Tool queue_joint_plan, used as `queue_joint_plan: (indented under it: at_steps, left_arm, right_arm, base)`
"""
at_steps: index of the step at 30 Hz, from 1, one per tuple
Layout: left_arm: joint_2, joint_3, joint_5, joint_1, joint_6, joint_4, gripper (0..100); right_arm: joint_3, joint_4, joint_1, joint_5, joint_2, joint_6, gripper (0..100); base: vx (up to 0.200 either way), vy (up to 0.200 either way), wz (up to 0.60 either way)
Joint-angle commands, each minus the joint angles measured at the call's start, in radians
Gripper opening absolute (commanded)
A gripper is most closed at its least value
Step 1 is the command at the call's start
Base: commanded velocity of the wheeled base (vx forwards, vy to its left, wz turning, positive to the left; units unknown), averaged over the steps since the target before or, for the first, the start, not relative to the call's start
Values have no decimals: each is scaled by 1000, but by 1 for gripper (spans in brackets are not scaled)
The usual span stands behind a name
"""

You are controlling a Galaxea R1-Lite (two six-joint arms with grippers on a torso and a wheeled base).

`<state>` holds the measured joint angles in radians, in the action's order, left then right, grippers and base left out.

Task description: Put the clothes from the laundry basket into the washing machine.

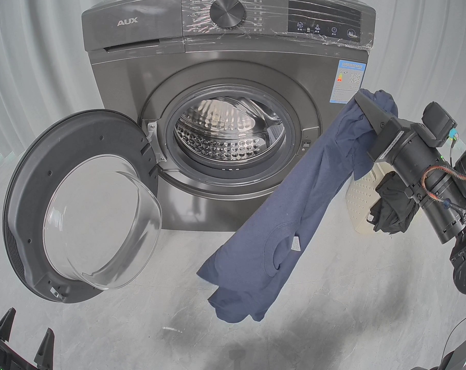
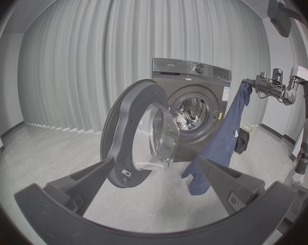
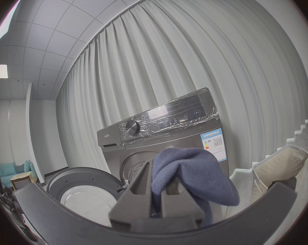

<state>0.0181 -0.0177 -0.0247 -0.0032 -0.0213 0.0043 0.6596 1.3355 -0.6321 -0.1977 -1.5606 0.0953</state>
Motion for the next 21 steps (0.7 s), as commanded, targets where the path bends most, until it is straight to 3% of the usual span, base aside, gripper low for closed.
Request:
queue_joint_plan:
  at_steps: [1, 21]
  left_arm:
    - [-17, 15, 0, 0, 0, 0, 100]
    - [-17, 15, 0, 0, 0, 0, 100]
  right_arm:
    - [-1, 1, 3, 0, -7, 0, 0]
    - [-25, -1, -17, 0, -24, 0, 0]
  base:
    - [0, 0, 0]
    - [0, 0, 0]
